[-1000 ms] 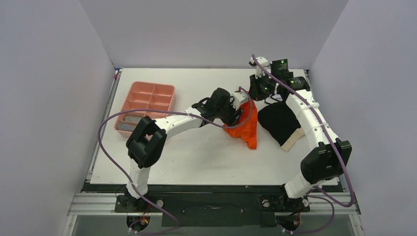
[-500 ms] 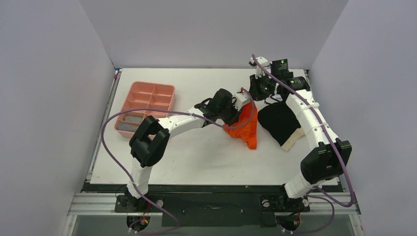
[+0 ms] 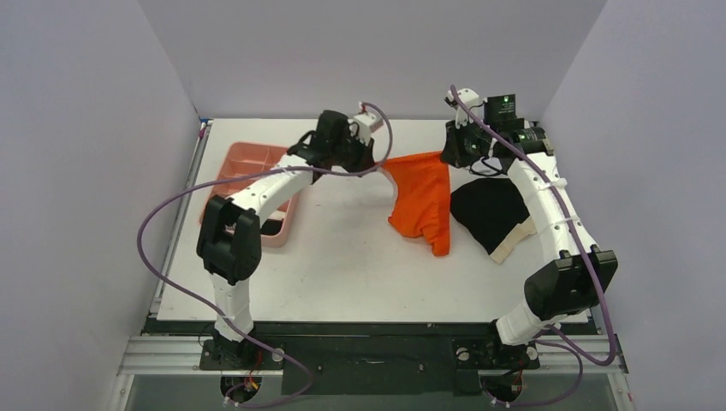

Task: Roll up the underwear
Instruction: Flatten out the underwear at the center of the board.

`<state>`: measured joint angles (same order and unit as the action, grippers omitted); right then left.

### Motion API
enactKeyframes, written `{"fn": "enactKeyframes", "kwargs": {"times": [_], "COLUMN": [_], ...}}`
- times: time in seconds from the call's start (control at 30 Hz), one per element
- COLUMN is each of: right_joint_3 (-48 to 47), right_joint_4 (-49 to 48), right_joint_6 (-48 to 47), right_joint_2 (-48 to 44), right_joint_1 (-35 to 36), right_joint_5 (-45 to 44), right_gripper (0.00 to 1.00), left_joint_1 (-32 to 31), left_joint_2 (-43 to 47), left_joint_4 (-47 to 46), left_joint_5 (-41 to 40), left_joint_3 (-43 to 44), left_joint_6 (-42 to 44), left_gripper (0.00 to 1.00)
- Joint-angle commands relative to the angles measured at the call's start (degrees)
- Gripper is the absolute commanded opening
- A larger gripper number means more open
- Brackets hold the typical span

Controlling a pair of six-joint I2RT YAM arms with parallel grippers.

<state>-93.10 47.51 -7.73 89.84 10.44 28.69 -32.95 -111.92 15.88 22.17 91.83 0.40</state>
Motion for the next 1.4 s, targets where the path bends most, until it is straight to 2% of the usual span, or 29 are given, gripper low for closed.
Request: {"fn": "enactKeyframes", "kwargs": {"times": [0.0,0.1,0.27,0.33,0.4,0.43,0.5,0.53,0.57,0.6,0.63,0.7,0.83,0.97,1.03,1.07,1.1,1.17,1.23,1.37], "right_joint_3": [-9.94,-17.58,-27.29,-27.78,-24.59,-20.81,-12.31,-9.22,-2.55,0.85,8.07,18.04,33.78,41.65,43.45,43.97,44.10,43.94,42.86,38.29], "right_joint_4": [-0.24,0.04,0.39,0.29,0.01,-0.15,-0.98,-1.88,-2.37,-3.53,-4.16,-6.13,-8.98,-9.12,-7.96,-7.69,-7.36,-7.83,-8.72,-11.40], "right_joint_6": [-2.91,-3.69,-4.67,-5.71,-7.49,-8.27,-11.89,-12.76,-14.36,-15.44,-16.35,-17.75,-19.83,-20.41,-20.49,-20.44,-20.28,-19.58,-18.23,-14.07], "right_joint_2": [1.08,4.28,7.34,6.74,4.88,3.07,-0.15,-1.31,-3.79,-5.11,-7.60,-11.46,-18.04,-23.40,-26.05,-27.58,-28.30,-29.58,-29.22,-23.83], "right_joint_1": [-0.43,-0.42,-0.15,0.48,1.51,1.95,3.66,5.06,5.79,7.20,7.74,9.48,10.33,9.76,9.53,9.52,9.23,8.62,7.35,5.20], "right_joint_5": [-0.71,-2.20,-3.20,-3.13,-3.08,-3.14,-3.87,-4.84,-5.43,-6.37,-6.72,-8.01,-10.58,-12.59,-13.32,-13.57,-14.21,-15.24,-15.60,-15.82], "right_gripper": [0.00,0.00,0.00,0.00,0.00,0.00,0.00,0.00,0.01,0.03,0.06,0.09,0.17,0.24,0.29,0.32,0.33,0.38,0.41,0.50], "left_joint_1": [5.29,8.53,10.38,10.14,9.37,8.51,6.91,6.22,4.71,3.76,1.72,-1.76,-10.55,-17.93,-20.10,-20.79,-20.95,-20.93,-20.32,-14.08], "left_joint_2": [4.50,2.56,-2.60,-2.65,-1.00,-0.05,4.36,8.19,10.22,14.36,16.25,21.55,24.05,23.59,23.83,23.97,24.43,25.45,26.61,28.59], "left_joint_4": [4.77,6.66,14.59,16.66,18.16,18.36,15.82,14.47,11.37,9.83,7.25,4.55,3.15,4.88,5.74,6.14,6.83,7.94,9.47,13.68], "left_joint_5": [2.87,2.17,1.21,1.28,1.78,2.25,3.13,3.04,2.35,1.91,0.92,0.02,-1.33,-0.33,0.79,0.77,0.59,-0.75,-3.04,-3.08], "left_joint_3": [12.45,20.34,39.79,42.67,41.05,39.03,28.68,19.02,14.00,3.44,-1.13,-17.65,-32.03,-36.35,-36.70,-36.67,-36.47,-36.19,-35.48,-32.47], "left_joint_6": [1.38,0.18,0.25,0.98,2.60,3.97,6.01,7.44,8.22,9.79,10.54,12.41,16.17,17.56,17.84,18.22,18.44,19.34,20.85,22.61], "left_gripper": [0.00,0.00,0.00,0.00,0.00,0.00,0.00,0.00,0.00,0.00,0.00,0.00,0.02,0.14,0.24,0.32,0.38,0.59,0.74,0.94]}}
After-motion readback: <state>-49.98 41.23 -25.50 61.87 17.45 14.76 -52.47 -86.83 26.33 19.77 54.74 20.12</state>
